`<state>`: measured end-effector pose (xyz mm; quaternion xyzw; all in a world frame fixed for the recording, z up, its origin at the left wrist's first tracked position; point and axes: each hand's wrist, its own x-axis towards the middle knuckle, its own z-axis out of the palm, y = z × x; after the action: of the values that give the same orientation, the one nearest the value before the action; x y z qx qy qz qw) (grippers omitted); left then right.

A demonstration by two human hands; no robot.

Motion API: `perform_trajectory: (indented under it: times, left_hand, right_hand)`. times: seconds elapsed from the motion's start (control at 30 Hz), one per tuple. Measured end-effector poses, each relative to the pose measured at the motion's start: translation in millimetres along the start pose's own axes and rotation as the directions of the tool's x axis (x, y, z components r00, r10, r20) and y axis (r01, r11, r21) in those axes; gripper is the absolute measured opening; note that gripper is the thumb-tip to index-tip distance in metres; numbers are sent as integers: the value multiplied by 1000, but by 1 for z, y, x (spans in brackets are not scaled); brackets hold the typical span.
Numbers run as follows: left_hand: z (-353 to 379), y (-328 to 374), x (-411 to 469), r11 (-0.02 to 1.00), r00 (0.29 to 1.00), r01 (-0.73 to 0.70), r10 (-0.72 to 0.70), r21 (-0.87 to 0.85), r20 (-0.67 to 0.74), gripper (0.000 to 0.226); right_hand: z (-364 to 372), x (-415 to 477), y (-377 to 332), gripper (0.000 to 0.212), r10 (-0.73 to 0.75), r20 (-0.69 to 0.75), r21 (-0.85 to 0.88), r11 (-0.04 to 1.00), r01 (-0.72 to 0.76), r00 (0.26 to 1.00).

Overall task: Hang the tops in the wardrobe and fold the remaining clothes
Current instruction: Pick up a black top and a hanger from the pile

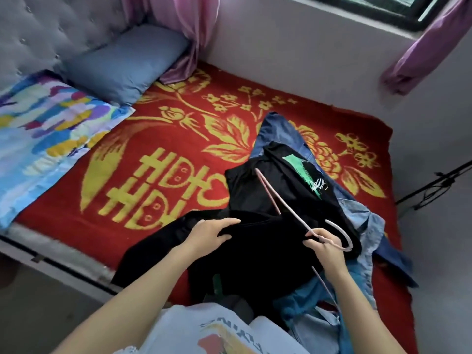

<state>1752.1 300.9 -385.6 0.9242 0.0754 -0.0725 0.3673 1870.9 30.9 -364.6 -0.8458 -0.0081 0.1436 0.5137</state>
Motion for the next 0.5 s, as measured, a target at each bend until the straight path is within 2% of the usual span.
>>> perform_trajectory:
  times: [0.1,0.2,0.27,0.37,0.43,0.5]
  left_hand:
    - [3,1,-3,990,992,-120,123,71,-36,40]
    - [5,4,-5,978,961,-207,210,35,-178,33]
    - [4,7,-2,973,947,-225,204,-59,-248,24]
    - [3,14,1,959,952,-214,163,-184,-258,6]
    - [3,17,2,948,958,-204,142,-243,-247,7]
    - [2,17,2,942,965,-185,119,-281,-235,15]
  right_hand:
    - [-9,-5,2,23,32,-112,146,989,-16,993]
    - [-22,-9,6,24,66,-123,150,988,-47,990]
    - [-30,-12,10,24,57,-80,89,995,-50,995]
    - [-39,-19,7,18,-40,30,-125,991,43,999]
    - [-45,-22,-1,20,-117,5,-214,970,115,993]
    - [-54,-27,-14,24,-179,-55,-225,961,162,982]
